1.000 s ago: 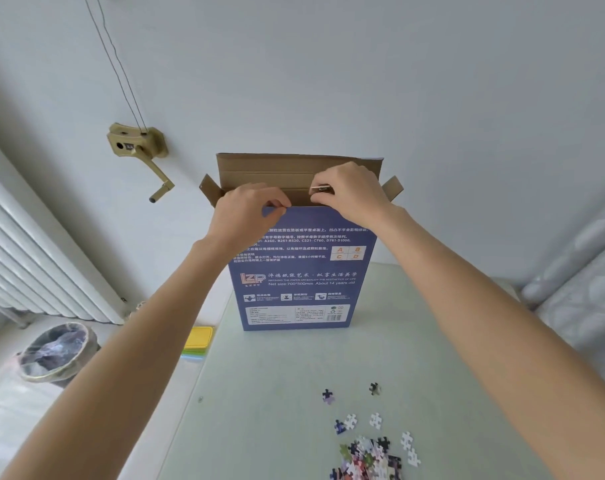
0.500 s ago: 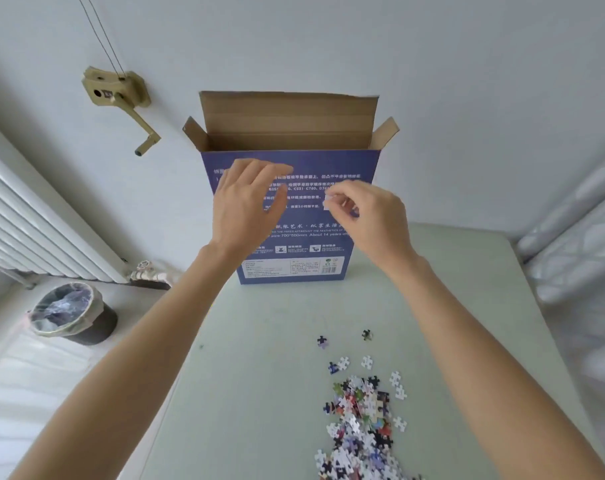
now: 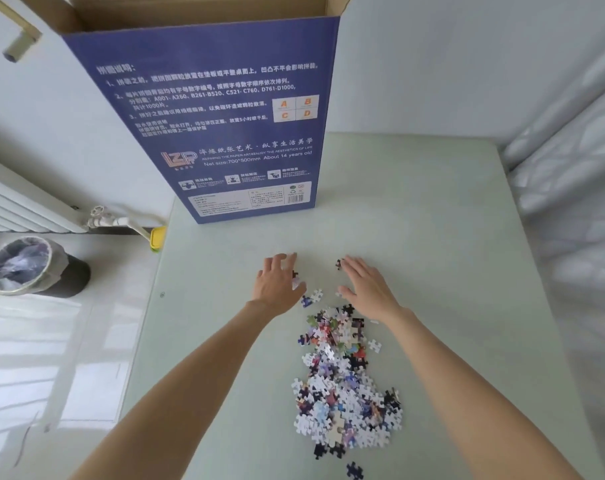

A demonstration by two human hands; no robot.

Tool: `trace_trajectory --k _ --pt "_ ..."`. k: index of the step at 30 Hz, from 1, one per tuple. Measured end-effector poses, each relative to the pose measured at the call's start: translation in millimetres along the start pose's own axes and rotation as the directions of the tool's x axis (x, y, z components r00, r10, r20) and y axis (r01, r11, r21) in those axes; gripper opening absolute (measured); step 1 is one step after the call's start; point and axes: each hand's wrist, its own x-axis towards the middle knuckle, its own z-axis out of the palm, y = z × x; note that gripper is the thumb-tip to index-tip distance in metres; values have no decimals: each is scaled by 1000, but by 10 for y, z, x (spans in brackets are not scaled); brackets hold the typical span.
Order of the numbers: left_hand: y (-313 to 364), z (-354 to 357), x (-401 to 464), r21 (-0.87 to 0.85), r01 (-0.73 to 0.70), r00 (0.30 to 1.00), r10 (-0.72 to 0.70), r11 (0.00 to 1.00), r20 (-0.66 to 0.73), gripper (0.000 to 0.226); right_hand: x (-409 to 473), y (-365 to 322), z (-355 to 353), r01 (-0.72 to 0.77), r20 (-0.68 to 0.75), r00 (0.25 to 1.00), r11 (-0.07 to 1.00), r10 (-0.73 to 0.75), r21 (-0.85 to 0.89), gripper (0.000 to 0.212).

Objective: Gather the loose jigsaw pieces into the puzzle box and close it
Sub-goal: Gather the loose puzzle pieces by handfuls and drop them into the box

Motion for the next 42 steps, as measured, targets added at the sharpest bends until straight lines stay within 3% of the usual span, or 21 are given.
trace_trajectory --k 4,7,9,12,17,20,28,36,42 --pt "130 167 -186 24 -72 997 71 997 24 66 -295 -79 211 111 39 993 994 -111 8 70" --pt "205 257 -445 -26 -159 975 161 987 154 91 -607 -67 282 176 87 982 982 -170 -63 98" --pt "285 327 -591 11 -205 953 197 979 229 112 -761 -60 354 136 64 990 979 -127 -151 109" --pt "418 433 -725 72 -230 949 207 971 240 121 -834 -157 478 23 13 1000 989 -21 -146 124" --pt "542 483 -804 48 -197 954 180 979 238 112 -821 -277 542 -32 -11 999 999 32 11 111" --pt "548 480 -834 -8 -172 957 169 985 234 101 -845 -280 559 -59 3 998 994 59 90 92" --pt "554 496 -878 -150 -116 959 150 982 241 78 -905 -282 586 -64 -45 997 997 67 52 63" --pt "598 462 -851 -222 -45 960 103 974 260 61 -966 -247 548 -86 -11 996 959 92 272 52" --pt "590 436 -866 -218 -68 959 125 973 256 53 -1020 -205 461 -98 44 995 951 89 293 58"
